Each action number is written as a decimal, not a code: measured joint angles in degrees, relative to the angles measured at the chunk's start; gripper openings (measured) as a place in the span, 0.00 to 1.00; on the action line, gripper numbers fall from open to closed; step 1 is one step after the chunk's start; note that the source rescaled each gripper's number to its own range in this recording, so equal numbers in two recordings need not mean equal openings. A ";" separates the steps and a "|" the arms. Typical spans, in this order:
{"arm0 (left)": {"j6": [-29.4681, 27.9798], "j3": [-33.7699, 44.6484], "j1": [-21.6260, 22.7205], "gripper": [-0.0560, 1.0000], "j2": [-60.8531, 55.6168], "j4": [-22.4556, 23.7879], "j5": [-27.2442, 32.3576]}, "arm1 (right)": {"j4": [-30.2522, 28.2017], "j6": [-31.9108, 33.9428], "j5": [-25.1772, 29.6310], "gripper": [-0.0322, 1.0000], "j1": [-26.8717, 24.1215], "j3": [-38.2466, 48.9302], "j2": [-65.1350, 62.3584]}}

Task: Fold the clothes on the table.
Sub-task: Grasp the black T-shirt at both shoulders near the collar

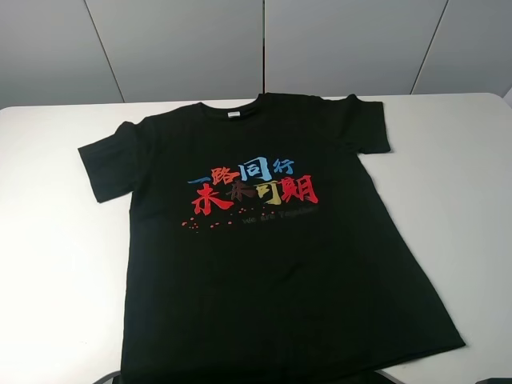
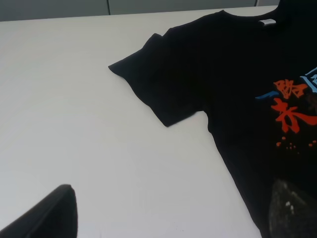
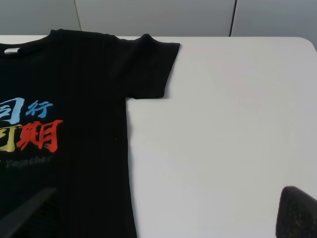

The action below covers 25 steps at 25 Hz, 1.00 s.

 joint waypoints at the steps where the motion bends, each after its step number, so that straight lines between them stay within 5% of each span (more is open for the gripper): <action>1: 0.00 0.00 0.00 1.00 0.00 0.00 0.00 | 0.00 0.00 0.00 0.93 0.00 0.00 0.00; 25: 0.00 0.00 0.00 1.00 0.00 0.00 0.00 | 0.00 0.12 0.00 0.93 0.00 0.00 0.00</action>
